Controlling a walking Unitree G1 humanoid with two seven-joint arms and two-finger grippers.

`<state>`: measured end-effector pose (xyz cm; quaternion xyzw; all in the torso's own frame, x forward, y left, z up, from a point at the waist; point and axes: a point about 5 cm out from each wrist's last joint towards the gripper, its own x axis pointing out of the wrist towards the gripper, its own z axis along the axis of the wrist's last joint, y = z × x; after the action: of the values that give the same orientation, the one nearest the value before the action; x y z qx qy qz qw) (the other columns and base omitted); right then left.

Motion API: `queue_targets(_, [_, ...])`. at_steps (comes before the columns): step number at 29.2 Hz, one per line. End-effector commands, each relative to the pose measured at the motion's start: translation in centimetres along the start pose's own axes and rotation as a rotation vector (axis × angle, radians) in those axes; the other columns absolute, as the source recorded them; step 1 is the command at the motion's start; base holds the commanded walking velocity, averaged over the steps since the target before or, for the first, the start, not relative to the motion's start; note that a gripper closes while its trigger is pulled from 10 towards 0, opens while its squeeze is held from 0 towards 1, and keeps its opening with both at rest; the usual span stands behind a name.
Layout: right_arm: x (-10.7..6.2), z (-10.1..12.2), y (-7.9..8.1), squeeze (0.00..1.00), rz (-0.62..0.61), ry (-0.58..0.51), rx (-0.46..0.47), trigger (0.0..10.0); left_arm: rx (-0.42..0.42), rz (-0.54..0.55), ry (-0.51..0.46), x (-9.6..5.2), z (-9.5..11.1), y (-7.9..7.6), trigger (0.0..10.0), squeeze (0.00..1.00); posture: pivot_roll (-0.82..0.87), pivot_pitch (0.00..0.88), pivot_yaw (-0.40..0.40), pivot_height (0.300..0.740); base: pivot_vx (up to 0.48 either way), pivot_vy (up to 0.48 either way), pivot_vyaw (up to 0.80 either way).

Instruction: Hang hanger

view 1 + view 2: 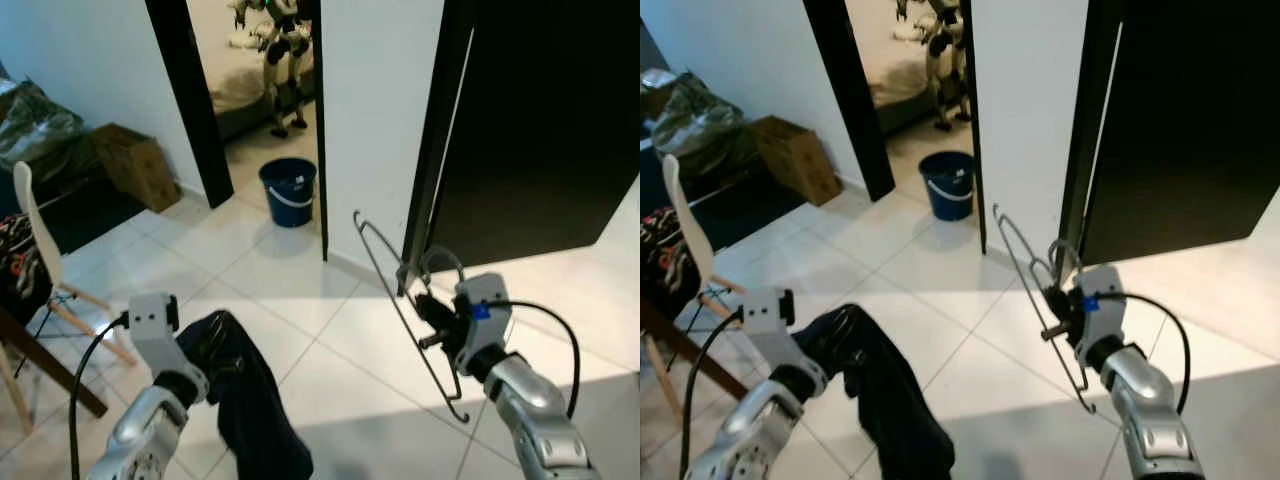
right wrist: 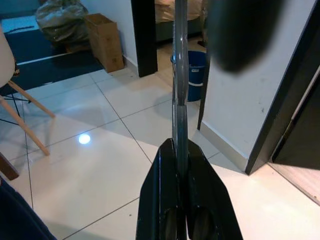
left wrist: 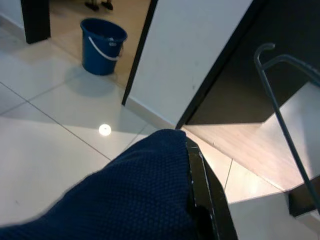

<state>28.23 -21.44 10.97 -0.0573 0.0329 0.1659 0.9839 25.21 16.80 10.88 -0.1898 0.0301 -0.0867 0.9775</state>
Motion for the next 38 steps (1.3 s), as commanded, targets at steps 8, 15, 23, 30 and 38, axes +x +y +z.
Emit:
queue_targets(8, [0.22,0.07,0.70,0.00,0.033,-0.013,0.015,10.0,0.015,0.033,-0.008,-0.39,0.02,0.65,10.0,0.00,-0.02,0.000,0.050,0.740,0.000,0.000,0.67])
queue_targets(15, [0.19,0.18,0.87,0.00,0.038,-0.020,0.021,10.0,0.019,0.035,-0.006,-0.49,0.12,0.76,10.0,0.00,0.00,0.000,0.059,0.740,0.000,0.000,0.67])
queue_targets(23, [0.18,0.18,0.85,0.00,0.048,-0.019,0.021,10.0,0.020,0.036,-0.001,-0.46,0.01,0.66,10.0,0.00,0.00,0.000,0.046,0.740,0.000,0.000,0.67])
queue_targets(30, [0.13,0.31,0.82,0.00,0.049,-0.029,0.022,10.0,0.019,0.028,0.006,-0.40,-0.03,0.56,10.0,0.00,0.00,0.000,0.046,0.740,0.000,0.000,0.67])
queue_targets(38, [0.07,0.48,0.93,0.00,0.063,-0.048,0.038,10.0,0.038,0.032,0.022,-0.36,-0.18,0.55,10.0,0.00,0.00,0.000,0.042,0.740,0.000,0.000,0.16])
